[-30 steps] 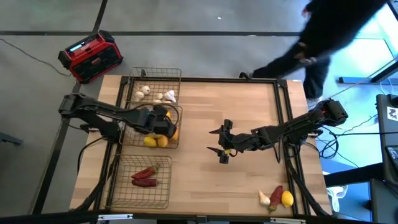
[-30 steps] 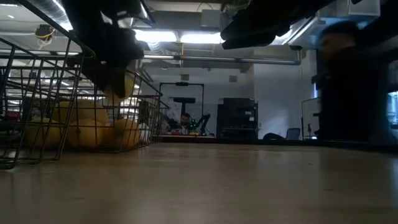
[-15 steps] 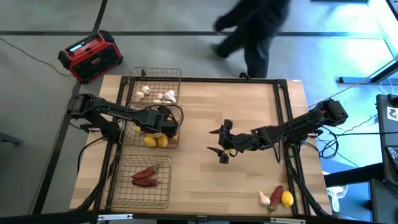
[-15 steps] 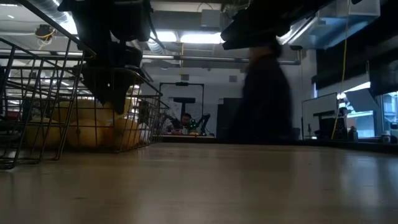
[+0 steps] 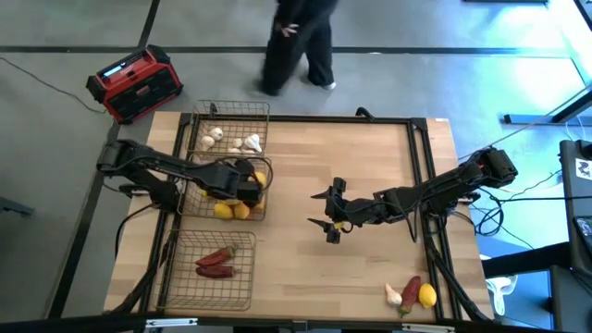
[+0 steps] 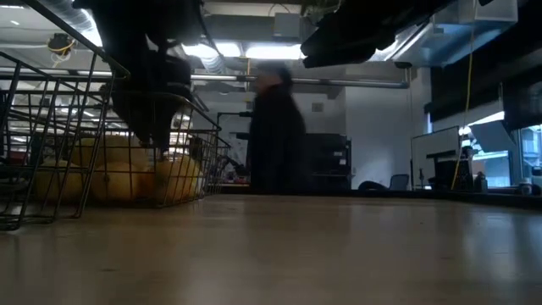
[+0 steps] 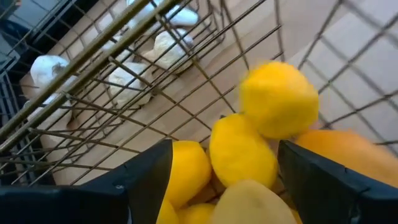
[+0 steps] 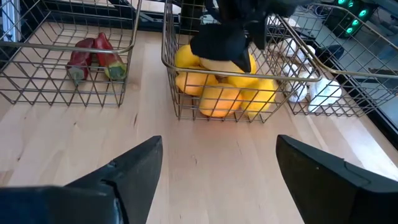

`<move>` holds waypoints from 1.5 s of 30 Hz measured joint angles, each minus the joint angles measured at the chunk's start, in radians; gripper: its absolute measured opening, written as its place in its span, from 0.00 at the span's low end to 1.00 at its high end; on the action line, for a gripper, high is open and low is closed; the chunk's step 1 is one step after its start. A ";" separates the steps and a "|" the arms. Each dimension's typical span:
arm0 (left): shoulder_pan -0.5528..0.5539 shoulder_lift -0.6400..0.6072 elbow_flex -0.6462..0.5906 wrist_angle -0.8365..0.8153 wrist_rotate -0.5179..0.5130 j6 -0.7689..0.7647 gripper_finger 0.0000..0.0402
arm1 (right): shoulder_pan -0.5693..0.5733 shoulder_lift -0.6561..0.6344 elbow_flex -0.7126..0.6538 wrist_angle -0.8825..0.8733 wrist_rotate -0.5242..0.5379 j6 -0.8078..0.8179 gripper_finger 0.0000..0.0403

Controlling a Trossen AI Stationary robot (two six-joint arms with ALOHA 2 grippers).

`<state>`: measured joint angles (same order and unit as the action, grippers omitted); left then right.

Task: Sort produce into baskets
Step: Put the garlic in the top wire basket

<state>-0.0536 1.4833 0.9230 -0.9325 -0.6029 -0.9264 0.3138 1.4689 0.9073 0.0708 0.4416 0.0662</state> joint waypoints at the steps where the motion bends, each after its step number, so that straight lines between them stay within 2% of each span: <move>1: -0.005 -0.013 0.000 0.000 0.000 0.000 0.71 | 0.000 0.000 0.000 0.000 0.000 0.000 0.76; 5: -0.040 -0.082 0.000 0.004 0.000 0.001 0.71 | 0.000 0.000 0.000 -0.010 0.000 0.000 0.76; 9: -0.088 -0.149 0.000 0.048 0.000 0.028 0.71 | 0.000 -0.001 0.000 -0.116 -0.004 0.003 0.76; 14: -0.139 -0.181 0.000 0.150 -0.016 0.123 0.71 | 0.001 -0.021 0.001 -0.289 -0.105 0.082 0.76; 19: -0.168 -0.177 0.000 0.220 -0.031 0.207 0.71 | 0.001 -0.045 0.001 -0.497 -0.365 0.269 0.76; 22: -0.175 -0.177 0.000 0.236 -0.043 0.228 0.71 | 0.022 -0.051 0.001 -0.592 -0.445 0.405 0.76; 26: -0.175 -0.177 0.000 0.242 -0.062 0.246 0.71 | 0.090 -0.051 0.001 -0.684 -0.456 0.502 0.76; 31: -0.175 -0.177 0.000 0.242 -0.062 0.248 0.71 | 0.177 -0.051 0.001 -0.762 -0.498 0.708 0.76; 45: -0.181 -0.177 0.000 0.242 -0.064 0.193 0.71 | 0.408 -0.027 0.001 -0.794 -0.584 1.339 0.76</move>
<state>-0.2347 1.3065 0.9234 -0.6901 -0.6670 -0.7335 0.7220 1.4416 0.9081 -0.7237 -0.1425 1.4049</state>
